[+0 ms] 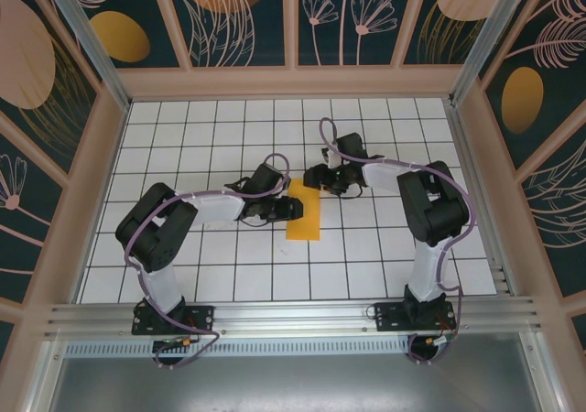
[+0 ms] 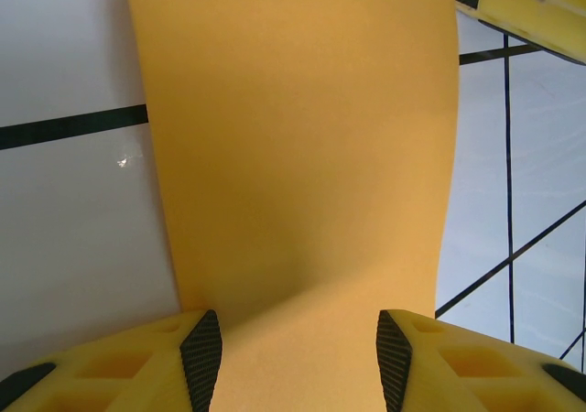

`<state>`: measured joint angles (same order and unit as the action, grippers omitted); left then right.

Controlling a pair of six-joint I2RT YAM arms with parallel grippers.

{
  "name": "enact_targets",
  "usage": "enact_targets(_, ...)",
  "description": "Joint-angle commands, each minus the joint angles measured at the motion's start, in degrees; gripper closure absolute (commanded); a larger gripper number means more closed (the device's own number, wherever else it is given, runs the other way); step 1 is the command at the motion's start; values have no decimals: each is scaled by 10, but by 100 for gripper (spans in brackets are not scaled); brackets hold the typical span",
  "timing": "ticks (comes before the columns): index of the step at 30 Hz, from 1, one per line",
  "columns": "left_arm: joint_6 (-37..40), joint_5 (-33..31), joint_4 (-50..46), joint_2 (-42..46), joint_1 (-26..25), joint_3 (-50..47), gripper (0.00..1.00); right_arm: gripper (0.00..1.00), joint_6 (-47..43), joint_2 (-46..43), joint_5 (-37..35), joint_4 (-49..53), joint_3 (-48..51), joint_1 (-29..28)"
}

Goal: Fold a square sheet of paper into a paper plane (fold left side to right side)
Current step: Fold the triangle a second time at the center of the table.

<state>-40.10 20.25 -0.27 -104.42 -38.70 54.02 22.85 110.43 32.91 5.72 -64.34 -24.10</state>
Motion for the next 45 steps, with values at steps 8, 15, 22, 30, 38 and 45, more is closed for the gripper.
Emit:
enact_targets(8,11,-25,-18,-22,-5,-3,48,44,1,-38,33,-24,49,-3)
enact_targets(15,11,-22,-13,-21,-5,-5,48,45,21,-59,50,-49,85,-5)
enact_targets(22,13,-12,2,-4,-5,-8,47,56,20,-60,47,-44,96,-6)
enact_targets(30,43,-36,-8,58,-5,-5,41,75,22,-65,44,-32,92,-6)
enact_targets(38,103,-66,-25,168,-11,-37,38,87,28,-67,37,8,71,-5)
enact_targets(45,141,-159,-97,190,-97,-21,36,88,46,-60,49,58,36,-5)
